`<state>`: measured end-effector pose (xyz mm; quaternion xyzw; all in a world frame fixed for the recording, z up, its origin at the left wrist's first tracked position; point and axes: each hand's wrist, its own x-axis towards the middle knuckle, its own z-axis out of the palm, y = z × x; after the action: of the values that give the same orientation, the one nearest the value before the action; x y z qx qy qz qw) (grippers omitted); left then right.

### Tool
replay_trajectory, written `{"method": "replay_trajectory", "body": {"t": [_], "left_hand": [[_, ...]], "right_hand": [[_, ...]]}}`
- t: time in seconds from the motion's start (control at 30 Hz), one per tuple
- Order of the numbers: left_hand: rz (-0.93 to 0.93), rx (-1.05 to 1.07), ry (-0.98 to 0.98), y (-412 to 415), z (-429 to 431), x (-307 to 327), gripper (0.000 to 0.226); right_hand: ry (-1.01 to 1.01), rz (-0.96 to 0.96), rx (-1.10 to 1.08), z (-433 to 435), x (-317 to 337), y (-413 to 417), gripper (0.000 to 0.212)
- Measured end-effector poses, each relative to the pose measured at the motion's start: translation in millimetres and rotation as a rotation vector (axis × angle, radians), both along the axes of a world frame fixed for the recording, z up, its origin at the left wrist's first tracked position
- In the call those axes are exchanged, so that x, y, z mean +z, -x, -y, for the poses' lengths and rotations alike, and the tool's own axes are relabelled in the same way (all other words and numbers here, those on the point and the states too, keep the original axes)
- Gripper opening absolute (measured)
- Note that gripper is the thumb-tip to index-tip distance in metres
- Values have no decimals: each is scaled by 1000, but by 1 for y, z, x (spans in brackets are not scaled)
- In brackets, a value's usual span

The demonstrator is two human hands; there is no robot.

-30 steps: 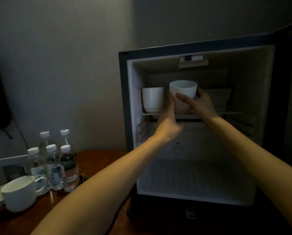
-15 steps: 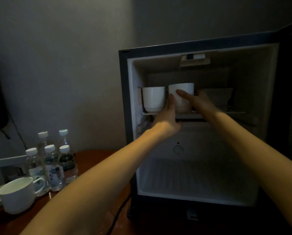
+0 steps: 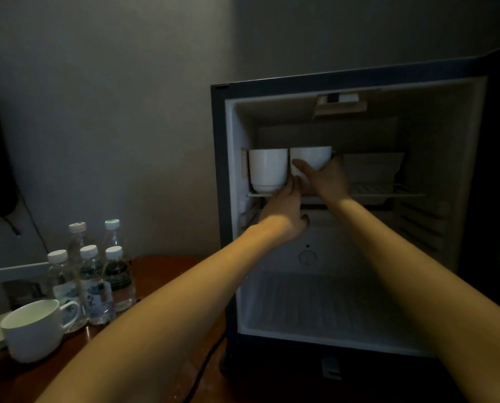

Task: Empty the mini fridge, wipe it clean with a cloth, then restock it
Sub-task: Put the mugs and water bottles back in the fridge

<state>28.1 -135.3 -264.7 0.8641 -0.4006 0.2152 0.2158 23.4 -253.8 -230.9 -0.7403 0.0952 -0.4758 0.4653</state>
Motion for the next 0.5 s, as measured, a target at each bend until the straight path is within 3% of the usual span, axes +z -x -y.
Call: {"method": "replay_trajectory", "body": {"t": [0.2, 0.37, 0.5], "left_hand": [[100, 21, -22, -4, -4, -4, 88], [119, 9, -68, -7, -9, -10, 90], [85, 10, -84, -4, -23, -12, 90]], "right_hand": [[-10, -104, -120, -3, 4, -5, 117], [-3, -178, -128, 0, 5, -8, 120], [53, -97, -144, -5, -2, -4, 113]]}}
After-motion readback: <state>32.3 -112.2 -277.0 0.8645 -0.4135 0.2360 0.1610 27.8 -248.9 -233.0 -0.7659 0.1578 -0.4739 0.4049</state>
